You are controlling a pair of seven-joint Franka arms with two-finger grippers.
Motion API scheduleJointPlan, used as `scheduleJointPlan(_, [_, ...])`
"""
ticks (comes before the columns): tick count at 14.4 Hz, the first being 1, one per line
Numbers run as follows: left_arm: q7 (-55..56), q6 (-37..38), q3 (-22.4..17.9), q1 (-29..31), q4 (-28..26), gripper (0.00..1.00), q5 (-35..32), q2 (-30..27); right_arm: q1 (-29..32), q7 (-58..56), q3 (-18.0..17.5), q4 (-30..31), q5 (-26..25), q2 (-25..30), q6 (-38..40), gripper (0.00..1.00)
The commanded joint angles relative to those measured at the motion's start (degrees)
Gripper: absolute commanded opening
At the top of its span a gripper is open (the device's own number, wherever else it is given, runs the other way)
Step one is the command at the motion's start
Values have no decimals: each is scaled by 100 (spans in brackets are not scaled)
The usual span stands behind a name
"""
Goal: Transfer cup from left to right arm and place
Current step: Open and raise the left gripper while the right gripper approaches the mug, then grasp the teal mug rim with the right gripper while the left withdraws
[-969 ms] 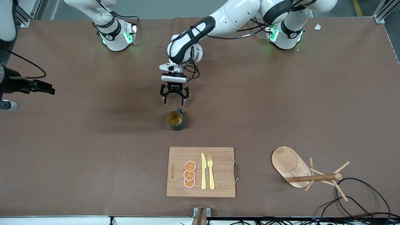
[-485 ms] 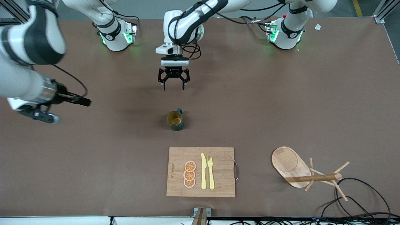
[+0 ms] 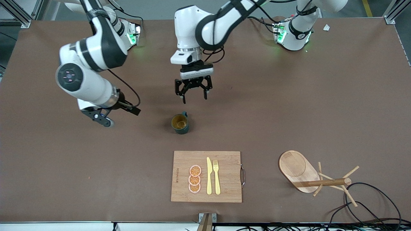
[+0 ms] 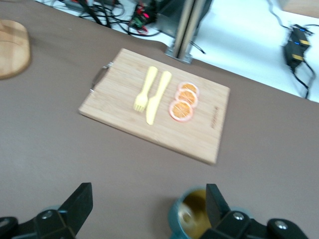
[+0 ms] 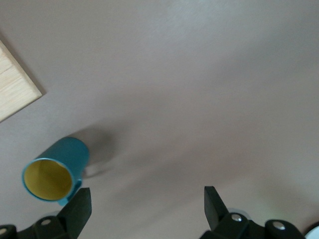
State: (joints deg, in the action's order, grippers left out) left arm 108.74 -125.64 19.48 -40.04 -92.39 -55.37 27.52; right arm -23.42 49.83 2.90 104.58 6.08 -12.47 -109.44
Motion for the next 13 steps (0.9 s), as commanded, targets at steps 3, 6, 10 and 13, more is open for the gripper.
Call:
scheduleJointPlan(3, [-888, 57, 30, 1162, -69, 100, 1350, -484, -619, 834, 61, 491, 192, -256, -1007, 100])
scheduleJointPlan(6, [-1932, 302, 21, 1893, 81, 100, 2327, -599, -901, 1062, 61, 721, 210, -510, -1728, 100])
scheduleJointPlan(10, [-3066, 952, 13, 2527, 537, 100, 2636, -652, -1060, 1468, 52, 678, 218, -932, -2274, 100])
scheduleJointPlan(13, [-4050, 1488, 3, 3114, 933, 100, 3074, -669, -1104, 1468, 61, 634, 491, -1161, -2652, 100])
